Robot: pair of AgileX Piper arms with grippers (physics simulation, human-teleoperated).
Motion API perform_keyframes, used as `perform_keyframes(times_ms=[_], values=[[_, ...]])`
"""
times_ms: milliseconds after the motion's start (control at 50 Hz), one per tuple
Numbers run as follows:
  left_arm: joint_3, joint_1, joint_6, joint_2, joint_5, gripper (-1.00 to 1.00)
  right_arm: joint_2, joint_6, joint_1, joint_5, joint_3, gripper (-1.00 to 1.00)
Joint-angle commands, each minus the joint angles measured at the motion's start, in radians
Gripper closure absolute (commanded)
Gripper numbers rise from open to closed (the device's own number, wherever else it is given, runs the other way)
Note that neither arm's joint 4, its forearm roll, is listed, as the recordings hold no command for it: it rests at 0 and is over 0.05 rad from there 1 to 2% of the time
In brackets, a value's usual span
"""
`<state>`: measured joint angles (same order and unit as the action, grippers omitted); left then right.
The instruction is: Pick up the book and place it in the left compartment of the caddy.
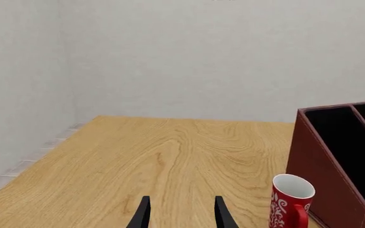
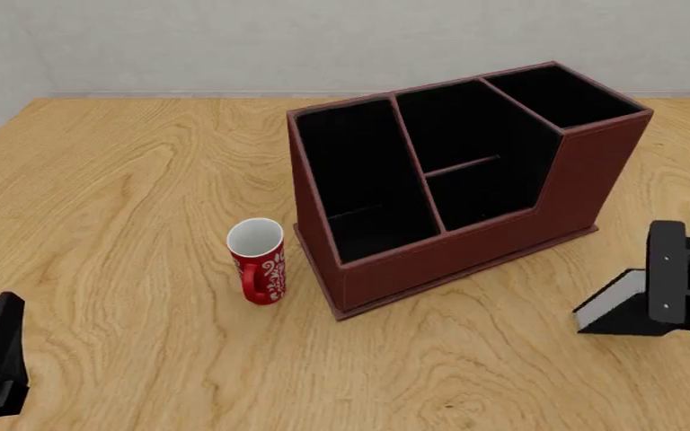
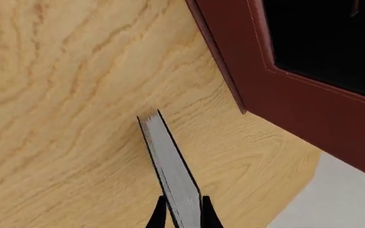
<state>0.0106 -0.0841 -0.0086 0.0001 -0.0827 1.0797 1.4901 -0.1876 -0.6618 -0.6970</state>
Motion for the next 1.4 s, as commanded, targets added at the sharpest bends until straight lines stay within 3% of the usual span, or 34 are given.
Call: perform_keyframes(times_ms=[20,320,360,420,460,520,600,620,640,680,740,760,780,820,840,860,880,940,980,1000,1020,1060,1080,1100,1160,1340,1400], values=[[-0.002,0.009,-0.005,0.0,-0.007,-1.0,-0.083,-0.053,0.029,-0.117,0.0,1.0],[0.013,0.022,-0.014,0.0,-0.004,-1.0,-0.213,-0.088,0.056,-0.272,-0.053,1.0],[0.021,0.027,-0.017,0.0,0.001,-1.0,-0.235,-0.135,0.099,-0.324,-0.086,1.0],[0.025,0.029,-0.018,0.0,0.003,-1.0,-0.256,-0.142,0.107,-0.353,-0.104,1.0],[0.027,0.031,-0.02,0.0,0.003,-1.0,-0.282,-0.188,0.145,-0.407,-0.139,1.0],[0.026,0.034,-0.021,0.0,0.001,-1.0,-0.302,-0.206,0.162,-0.444,-0.155,1.0],[0.029,0.041,-0.025,0.0,0.002,-1.0,-0.297,-0.319,0.231,-0.501,-0.228,1.0],[0.031,0.043,-0.027,0.0,0.003,-1.0,-0.293,-0.305,0.196,-0.494,-0.225,1.0],[0.032,0.044,-0.027,0.0,0.004,-1.0,-0.305,-0.332,0.231,-0.52,-0.238,1.0],[0.034,0.044,-0.035,0.0,0.007,-1.0,-0.287,-0.44,0.31,-0.546,-0.311,1.0],[0.036,0.064,-0.042,0.0,0.014,-1.0,-0.287,-0.473,0.337,-0.556,-0.333,1.0],[0.036,0.06,-0.04,0.0,0.012,-1.0,-0.277,-0.507,0.348,-0.557,-0.349,1.0],[0.037,0.059,-0.038,0.0,0.011,-1.0,-0.293,-0.492,0.357,-0.558,-0.333,1.0],[0.037,0.059,-0.038,0.0,0.013,-1.0,-0.272,-0.543,0.374,-0.558,-0.346,1.0],[0.038,0.059,-0.038,0.0,0.013,-1.0,-0.264,-0.596,0.419,-0.558,-0.378,1.0],[0.038,0.054,-0.036,0.0,0.012,-1.0,-0.255,-0.602,0.41,-0.558,-0.378,1.0],[0.039,0.049,-0.034,0.0,0.01,-1.0,-0.257,-0.635,0.456,-0.558,-0.394,1.0],[0.041,0.032,-0.057,0.0,0.017,-1.0,-0.242,-0.646,0.44,-0.558,-0.409,1.0],[0.042,0.025,-0.046,0.0,0.02,-1.0,-0.22,-0.743,0.519,-0.558,-0.459,1.0],[0.042,0.022,-0.048,0.0,0.014,-1.0,-0.219,-0.724,0.502,-0.558,-0.461,1.0],[0.043,0.026,-0.037,0.0,0.014,-1.0,-0.199,-0.801,0.557,-0.558,-0.501,1.0],[0.043,0.033,-0.031,0.0,0.01,-1.0,-0.193,-0.818,0.582,-0.558,-0.522,1.0],[0.042,0.035,-0.035,0.0,0.01,-1.0,-0.178,-0.866,0.626,-0.558,-0.535,1.0],[0.042,0.035,-0.035,0.0,0.01,-1.0,-0.178,-0.866,0.626,-0.558,-0.535,1.0],[0.046,0.038,-0.037,0.0,0.013,-1.0,-0.139,-0.947,0.664,-0.558,-0.59,1.0],[0.068,0.042,-0.029,0.0,0.032,-1.0,-0.062,-1.013,0.682,-0.558,-0.691,1.0],[0.077,0.046,-0.029,0.0,0.039,-1.0,-0.032,-1.077,0.735,-0.558,-0.732,1.0]])
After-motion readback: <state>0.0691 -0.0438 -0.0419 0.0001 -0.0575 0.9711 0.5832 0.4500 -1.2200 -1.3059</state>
